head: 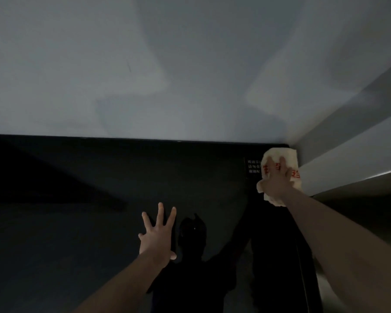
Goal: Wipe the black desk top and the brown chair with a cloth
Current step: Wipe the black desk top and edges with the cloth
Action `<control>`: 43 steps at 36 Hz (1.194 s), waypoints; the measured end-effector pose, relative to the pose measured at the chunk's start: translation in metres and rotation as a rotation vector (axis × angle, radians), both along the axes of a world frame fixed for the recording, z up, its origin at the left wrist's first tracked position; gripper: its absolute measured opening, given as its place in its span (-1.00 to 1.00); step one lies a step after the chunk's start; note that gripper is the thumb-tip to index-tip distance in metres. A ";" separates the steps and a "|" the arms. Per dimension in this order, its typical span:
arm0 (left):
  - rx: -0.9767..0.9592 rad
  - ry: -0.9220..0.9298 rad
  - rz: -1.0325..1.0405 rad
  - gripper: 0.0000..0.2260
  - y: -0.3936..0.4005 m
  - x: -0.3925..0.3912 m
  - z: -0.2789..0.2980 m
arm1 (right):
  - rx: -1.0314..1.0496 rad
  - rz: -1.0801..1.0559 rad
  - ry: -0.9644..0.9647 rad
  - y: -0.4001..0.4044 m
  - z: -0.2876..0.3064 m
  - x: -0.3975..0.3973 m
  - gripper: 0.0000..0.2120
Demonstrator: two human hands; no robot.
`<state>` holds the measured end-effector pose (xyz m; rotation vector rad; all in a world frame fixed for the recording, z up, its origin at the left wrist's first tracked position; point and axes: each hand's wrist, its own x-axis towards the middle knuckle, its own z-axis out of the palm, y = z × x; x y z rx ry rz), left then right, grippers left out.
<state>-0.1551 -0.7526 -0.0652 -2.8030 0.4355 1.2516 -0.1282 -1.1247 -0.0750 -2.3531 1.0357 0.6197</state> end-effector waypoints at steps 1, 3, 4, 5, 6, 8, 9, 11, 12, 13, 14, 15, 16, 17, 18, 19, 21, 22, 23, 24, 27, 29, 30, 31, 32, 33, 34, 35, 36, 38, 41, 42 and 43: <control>0.005 -0.001 -0.004 0.19 0.000 0.000 0.000 | 0.009 -0.028 0.007 0.003 0.000 0.007 -0.07; 0.013 -0.007 -0.018 0.19 0.000 0.002 0.000 | -0.017 -0.057 0.018 0.015 0.000 0.020 -0.08; 0.018 -0.005 -0.026 0.19 0.000 0.003 0.000 | -0.038 -0.051 0.025 0.022 -0.003 0.025 -0.10; 0.022 0.002 -0.035 0.19 0.001 0.004 0.001 | -0.061 -0.046 0.023 0.030 -0.004 0.029 -0.12; 0.025 0.008 -0.048 0.19 0.001 0.005 0.003 | -0.080 -0.037 0.020 0.041 -0.006 0.031 -0.13; 0.032 0.011 -0.086 0.19 0.004 0.008 0.004 | -0.130 0.021 0.019 0.064 -0.009 0.033 -0.17; 0.036 0.007 -0.109 0.19 0.005 0.008 0.005 | -0.145 0.086 0.026 0.078 -0.009 0.034 -0.20; 0.032 -0.008 -0.156 0.17 0.010 0.011 0.006 | -0.101 0.208 0.032 0.109 -0.006 0.038 -0.22; 0.023 -0.010 -0.182 0.16 0.014 0.013 0.008 | -0.061 0.249 0.033 0.126 -0.004 0.040 -0.19; 0.008 -0.005 -0.211 0.14 0.019 0.017 0.010 | -0.033 0.283 0.035 0.143 0.000 0.042 -0.16; -0.012 0.008 -0.240 0.12 0.026 0.023 0.013 | -0.012 0.304 0.035 0.159 0.003 0.044 -0.15; -0.039 0.027 -0.263 0.09 0.034 0.031 0.016 | 0.011 0.317 0.039 0.173 0.005 0.045 -0.14; -0.071 0.050 -0.273 0.05 0.045 0.040 0.019 | 0.030 0.333 0.038 0.183 0.006 0.046 -0.14; -0.104 0.066 -0.270 0.02 0.057 0.049 0.022 | 0.037 0.353 0.031 0.190 0.006 0.045 -0.13; -0.136 0.069 -0.258 -0.01 0.071 0.058 0.025 | 0.030 0.363 0.021 0.195 0.006 0.043 -0.12; -0.163 0.058 -0.236 -0.02 0.087 0.067 0.027 | 0.020 0.357 0.006 0.197 0.006 0.039 -0.12; -0.187 0.012 -0.181 -0.02 0.123 0.084 0.030 | 0.017 0.264 -0.063 0.202 0.009 0.030 -0.08; -0.181 -0.012 -0.157 -0.02 0.142 0.093 0.031 | 0.020 0.203 -0.101 0.205 0.009 0.024 -0.06; -0.165 -0.033 -0.139 -0.01 0.163 0.102 0.031 | 0.019 0.152 -0.115 0.208 0.010 0.019 -0.05; -0.138 -0.047 -0.124 0.01 0.183 0.111 0.032 | 0.016 0.114 -0.104 0.212 0.009 0.014 -0.07; -0.031 -0.047 -0.088 0.10 0.237 0.136 0.031 | -0.027 0.059 -0.063 0.221 0.002 0.004 -0.08; 0.019 -0.019 -0.043 0.15 0.258 0.148 0.030 | -0.060 0.046 -0.043 0.226 -0.002 0.000 -0.07; 0.028 -0.005 -0.026 0.17 0.265 0.151 0.028 | -0.073 0.046 -0.031 0.228 -0.003 -0.001 -0.07; 0.028 0.004 -0.019 0.19 0.268 0.153 0.026 | -0.082 0.047 -0.022 0.229 -0.005 -0.003 -0.06; 0.020 0.004 -0.016 0.20 0.269 0.153 0.023 | -0.084 0.045 -0.016 0.229 -0.006 -0.003 -0.05; 0.009 -0.003 -0.014 0.21 0.270 0.152 0.021 | -0.080 0.044 -0.015 0.229 -0.007 -0.004 -0.05; -0.003 -0.013 -0.008 0.22 0.270 0.152 0.018 | -0.074 0.042 -0.016 0.228 -0.008 -0.003 -0.05; -0.012 -0.021 -0.004 0.22 0.270 0.151 0.016 | -0.066 0.035 -0.017 0.227 -0.009 -0.001 -0.06; -0.019 -0.022 0.002 0.22 0.270 0.151 0.015 | -0.060 0.021 -0.014 0.226 -0.009 0.002 -0.06; -0.033 -0.016 0.017 0.22 0.272 0.152 0.015 | -0.078 0.001 0.000 0.223 -0.008 0.009 -0.07; -0.048 -0.016 0.022 0.23 0.273 0.153 0.012 | -0.110 0.016 -0.003 0.211 -0.009 0.021 -0.11; -0.052 -0.014 0.028 0.23 0.274 0.153 0.011 | -0.112 0.022 -0.010 0.205 -0.008 0.026 -0.13; -0.058 -0.019 0.033 0.24 0.274 0.153 0.009 | -0.113 0.030 -0.020 0.199 -0.008 0.032 -0.14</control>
